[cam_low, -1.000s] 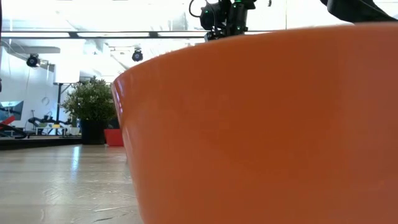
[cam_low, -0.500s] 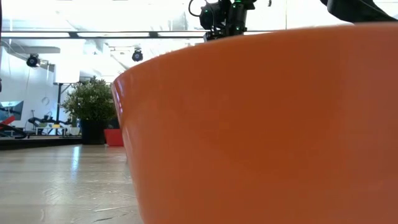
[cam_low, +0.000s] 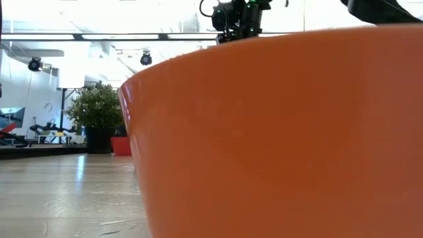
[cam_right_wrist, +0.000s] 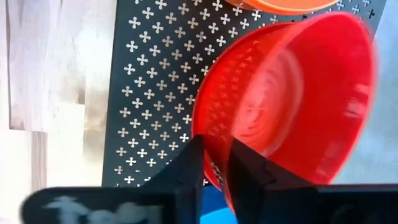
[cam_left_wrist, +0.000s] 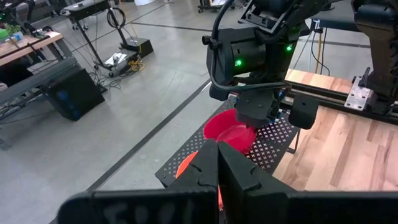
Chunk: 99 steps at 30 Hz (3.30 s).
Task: Pick & Place Mini bowls
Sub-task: Stack the bottom red bowl on top of the red bowl on the shelf, then stack the bottom blue bowl on top of the blue bowl on the shelf
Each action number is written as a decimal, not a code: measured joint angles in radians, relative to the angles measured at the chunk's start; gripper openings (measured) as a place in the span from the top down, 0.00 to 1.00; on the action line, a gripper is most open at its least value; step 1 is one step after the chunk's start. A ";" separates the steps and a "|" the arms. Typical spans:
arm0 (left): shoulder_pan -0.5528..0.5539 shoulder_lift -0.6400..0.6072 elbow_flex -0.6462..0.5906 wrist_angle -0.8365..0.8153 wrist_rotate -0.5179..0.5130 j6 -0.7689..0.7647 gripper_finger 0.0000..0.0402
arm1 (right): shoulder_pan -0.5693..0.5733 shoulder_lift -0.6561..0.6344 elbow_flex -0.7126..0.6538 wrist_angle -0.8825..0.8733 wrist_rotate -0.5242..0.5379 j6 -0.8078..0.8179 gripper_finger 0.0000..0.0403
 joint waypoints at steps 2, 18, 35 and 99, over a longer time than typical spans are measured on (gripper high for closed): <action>0.000 0.000 0.000 0.000 0.000 0.000 1.00 | -0.001 0.000 0.000 0.000 0.000 -0.001 0.81; 0.000 0.000 0.000 -0.005 0.000 0.017 1.00 | 0.020 -0.074 0.089 -0.006 0.000 0.083 0.71; 0.000 0.000 0.000 -0.030 0.000 0.028 1.00 | 0.270 -0.392 0.084 -0.087 -0.003 0.489 0.98; 0.000 -0.006 0.000 -0.197 0.050 0.095 1.00 | 1.335 -0.674 -1.014 0.214 -0.286 1.865 0.98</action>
